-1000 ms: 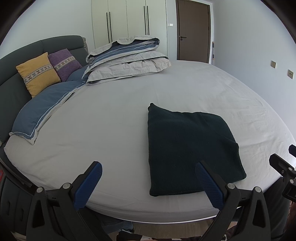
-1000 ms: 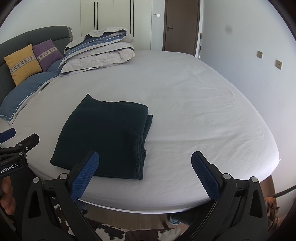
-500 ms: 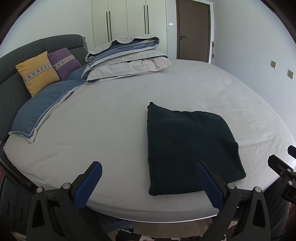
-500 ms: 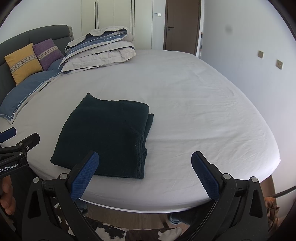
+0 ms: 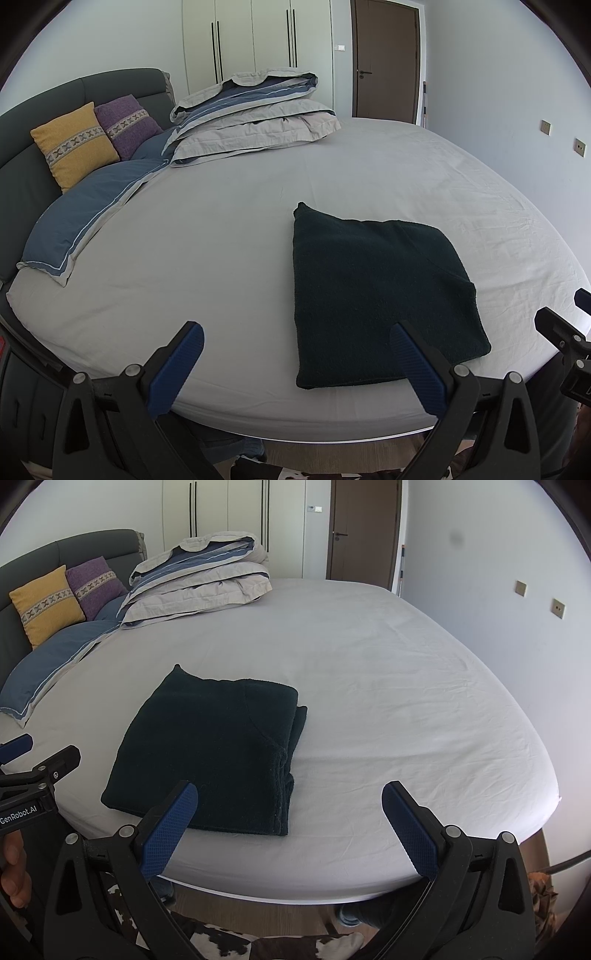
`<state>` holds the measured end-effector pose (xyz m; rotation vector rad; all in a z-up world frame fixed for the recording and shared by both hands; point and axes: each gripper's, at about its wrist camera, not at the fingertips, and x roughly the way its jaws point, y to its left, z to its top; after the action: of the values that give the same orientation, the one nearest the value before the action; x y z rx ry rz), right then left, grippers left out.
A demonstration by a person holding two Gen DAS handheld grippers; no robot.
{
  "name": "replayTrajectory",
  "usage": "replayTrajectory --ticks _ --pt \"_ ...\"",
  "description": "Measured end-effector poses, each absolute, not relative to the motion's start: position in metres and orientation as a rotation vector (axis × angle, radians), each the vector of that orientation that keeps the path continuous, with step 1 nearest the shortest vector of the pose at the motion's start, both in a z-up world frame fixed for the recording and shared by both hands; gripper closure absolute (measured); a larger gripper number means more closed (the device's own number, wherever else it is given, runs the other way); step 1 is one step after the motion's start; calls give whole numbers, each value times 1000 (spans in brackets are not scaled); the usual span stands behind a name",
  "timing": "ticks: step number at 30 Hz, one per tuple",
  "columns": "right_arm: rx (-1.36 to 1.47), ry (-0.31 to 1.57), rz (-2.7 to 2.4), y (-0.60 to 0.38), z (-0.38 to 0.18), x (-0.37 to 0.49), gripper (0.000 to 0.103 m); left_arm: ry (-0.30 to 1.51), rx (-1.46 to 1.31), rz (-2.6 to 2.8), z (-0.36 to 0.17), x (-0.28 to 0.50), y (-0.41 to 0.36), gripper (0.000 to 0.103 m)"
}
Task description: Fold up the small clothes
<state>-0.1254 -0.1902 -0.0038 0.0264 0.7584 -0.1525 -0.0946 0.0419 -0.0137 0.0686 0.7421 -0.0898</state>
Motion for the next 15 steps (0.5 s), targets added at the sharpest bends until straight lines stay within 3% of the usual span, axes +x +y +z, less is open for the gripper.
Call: replayTrajectory --ticks 15 --pt "26 761 -149 -191 -5 -125 1 745 69 -92 -15 -95 41 0"
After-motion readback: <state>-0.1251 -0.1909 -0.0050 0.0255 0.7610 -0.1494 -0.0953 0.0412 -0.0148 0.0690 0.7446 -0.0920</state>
